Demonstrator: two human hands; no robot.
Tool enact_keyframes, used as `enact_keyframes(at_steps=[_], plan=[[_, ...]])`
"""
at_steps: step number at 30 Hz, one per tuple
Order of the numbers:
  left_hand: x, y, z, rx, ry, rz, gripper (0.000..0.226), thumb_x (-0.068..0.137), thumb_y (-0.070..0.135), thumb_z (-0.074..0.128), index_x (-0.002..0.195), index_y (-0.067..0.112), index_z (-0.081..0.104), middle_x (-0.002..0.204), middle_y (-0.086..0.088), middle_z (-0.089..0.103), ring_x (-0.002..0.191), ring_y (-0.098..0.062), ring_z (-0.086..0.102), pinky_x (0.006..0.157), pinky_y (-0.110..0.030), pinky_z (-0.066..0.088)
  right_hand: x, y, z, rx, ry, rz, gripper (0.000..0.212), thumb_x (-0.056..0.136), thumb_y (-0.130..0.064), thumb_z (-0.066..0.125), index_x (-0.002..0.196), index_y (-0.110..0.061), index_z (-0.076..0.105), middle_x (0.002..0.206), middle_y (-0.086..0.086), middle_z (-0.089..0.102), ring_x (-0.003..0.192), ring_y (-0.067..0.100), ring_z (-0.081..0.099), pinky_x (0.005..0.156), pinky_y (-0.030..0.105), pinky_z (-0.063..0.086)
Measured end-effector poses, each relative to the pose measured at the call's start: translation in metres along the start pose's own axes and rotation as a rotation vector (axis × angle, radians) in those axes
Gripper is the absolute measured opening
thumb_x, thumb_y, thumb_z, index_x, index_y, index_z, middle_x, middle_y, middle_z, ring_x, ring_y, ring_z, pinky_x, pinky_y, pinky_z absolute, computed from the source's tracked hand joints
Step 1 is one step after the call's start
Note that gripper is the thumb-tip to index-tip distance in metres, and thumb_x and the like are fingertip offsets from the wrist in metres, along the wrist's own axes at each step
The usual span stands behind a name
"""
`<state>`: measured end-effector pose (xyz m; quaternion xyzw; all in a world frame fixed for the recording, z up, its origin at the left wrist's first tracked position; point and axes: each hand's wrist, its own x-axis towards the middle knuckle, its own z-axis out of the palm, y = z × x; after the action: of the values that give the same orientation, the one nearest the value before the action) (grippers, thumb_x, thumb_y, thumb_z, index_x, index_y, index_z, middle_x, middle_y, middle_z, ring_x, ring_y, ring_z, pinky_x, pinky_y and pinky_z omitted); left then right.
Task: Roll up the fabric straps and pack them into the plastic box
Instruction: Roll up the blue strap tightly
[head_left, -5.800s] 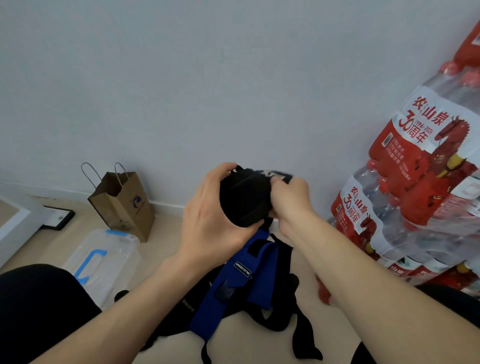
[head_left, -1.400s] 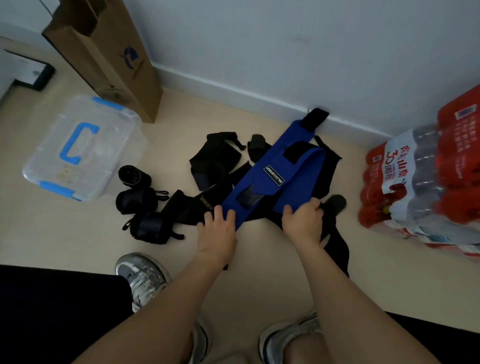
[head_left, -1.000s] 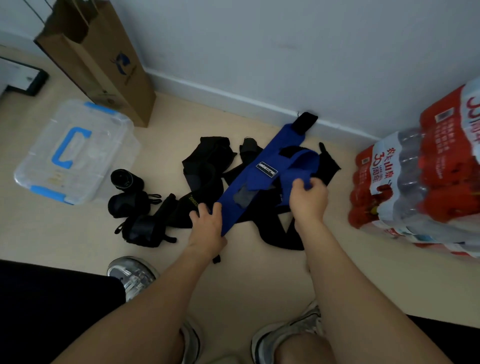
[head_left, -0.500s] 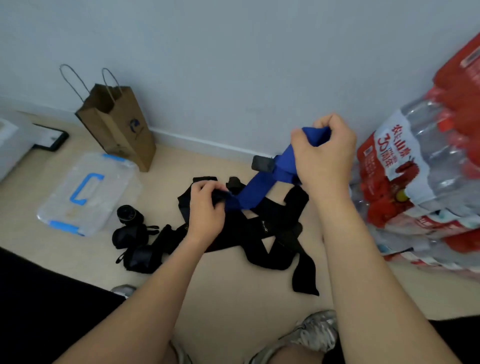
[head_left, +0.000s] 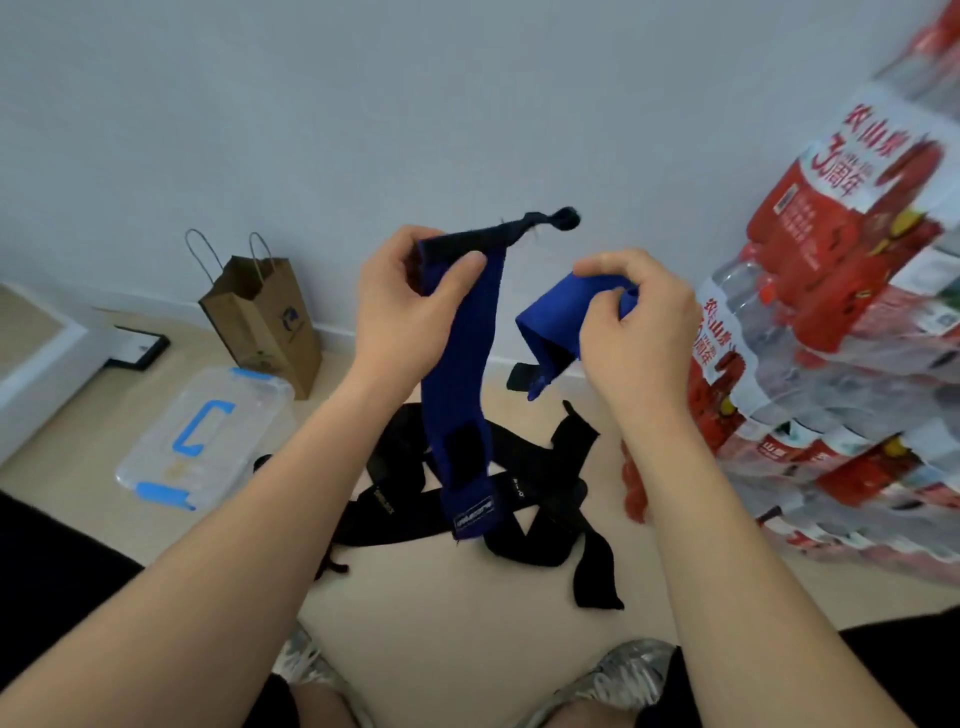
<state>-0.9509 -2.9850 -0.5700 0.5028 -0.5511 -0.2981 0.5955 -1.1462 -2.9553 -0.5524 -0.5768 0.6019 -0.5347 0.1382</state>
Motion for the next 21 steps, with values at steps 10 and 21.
enact_keyframes(at_steps=[10, 21], plan=[[-0.057, -0.021, -0.034, -0.220, -0.279, -0.391, 0.013, 0.109, 0.000, 0.049, 0.115, 0.008, 0.042, 0.102, -0.009, 0.074, 0.092, -0.023, 0.076, 0.085, -0.045, 0.059, 0.001, -0.031, -0.008, 0.079, -0.251, 0.521, 0.037, 0.089, -0.004, 0.051, 0.084, -0.022, 0.084, 0.099, -0.005, 0.073, 0.096, 0.038, 0.075, 0.080, 0.048, 0.067], [-0.103, -0.050, -0.033, 0.099, -0.895, -0.210, 0.023, 0.105, 0.030, 0.069, 0.128, 0.029, 0.074, 0.126, 0.018, 0.073, 0.122, -0.005, 0.066, 0.104, -0.027, 0.046, -0.030, -0.024, -0.001, 1.012, -0.308, 1.041, 0.014, 0.100, -0.007, 0.069, 0.110, 0.002, 0.066, 0.079, 0.022, 0.077, 0.069, 0.034, 0.080, 0.062, 0.037, 0.065]])
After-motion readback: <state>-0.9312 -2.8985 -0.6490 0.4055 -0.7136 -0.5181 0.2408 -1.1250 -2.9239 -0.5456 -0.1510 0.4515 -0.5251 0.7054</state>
